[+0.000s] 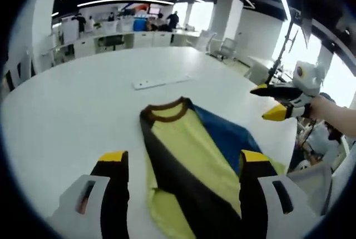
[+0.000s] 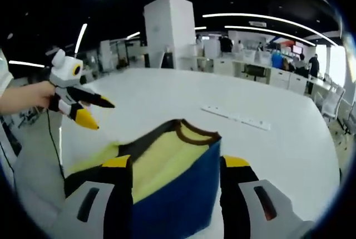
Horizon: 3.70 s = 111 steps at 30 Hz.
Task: Fold the garment on the visible template until the final outline fits inside the template.
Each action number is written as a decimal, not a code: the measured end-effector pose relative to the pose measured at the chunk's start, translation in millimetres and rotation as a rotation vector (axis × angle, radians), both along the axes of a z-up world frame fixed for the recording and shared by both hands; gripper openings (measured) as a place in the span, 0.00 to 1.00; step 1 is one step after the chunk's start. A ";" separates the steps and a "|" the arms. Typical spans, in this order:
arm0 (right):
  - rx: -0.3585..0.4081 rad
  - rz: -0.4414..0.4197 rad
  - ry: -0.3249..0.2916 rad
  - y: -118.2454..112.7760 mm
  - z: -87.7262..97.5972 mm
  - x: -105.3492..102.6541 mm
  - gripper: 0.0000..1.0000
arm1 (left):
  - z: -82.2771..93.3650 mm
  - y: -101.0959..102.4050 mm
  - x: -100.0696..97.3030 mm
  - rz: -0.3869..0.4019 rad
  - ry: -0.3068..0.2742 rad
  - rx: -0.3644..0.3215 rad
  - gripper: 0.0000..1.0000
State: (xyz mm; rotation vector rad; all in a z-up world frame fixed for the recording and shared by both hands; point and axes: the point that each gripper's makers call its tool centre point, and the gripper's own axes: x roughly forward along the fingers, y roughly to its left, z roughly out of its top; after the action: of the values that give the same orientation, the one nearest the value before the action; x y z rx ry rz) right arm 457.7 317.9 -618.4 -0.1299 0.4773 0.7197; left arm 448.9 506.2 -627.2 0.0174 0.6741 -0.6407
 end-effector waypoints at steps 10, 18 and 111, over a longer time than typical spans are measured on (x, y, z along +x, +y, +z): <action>0.020 -0.013 0.020 -3.7 2.8 -26.8 0.74 | 7.4 1.4 -24.2 -0.021 -0.003 0.000 0.83; 0.019 -0.016 0.030 -6.5 4.3 -43.9 0.78 | 9.2 -0.1 -41.4 -0.037 0.000 -0.004 0.85; 0.021 -0.083 0.102 -41.8 -0.2 -187.0 1.00 | 18.7 41.0 -150.2 0.059 0.025 -0.057 0.86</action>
State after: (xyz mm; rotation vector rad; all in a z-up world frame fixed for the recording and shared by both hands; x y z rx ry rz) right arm 270.7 276.0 -618.6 -0.0534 0.5694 0.6517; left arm 298.8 547.2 -608.5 -0.0635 0.6773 -0.6040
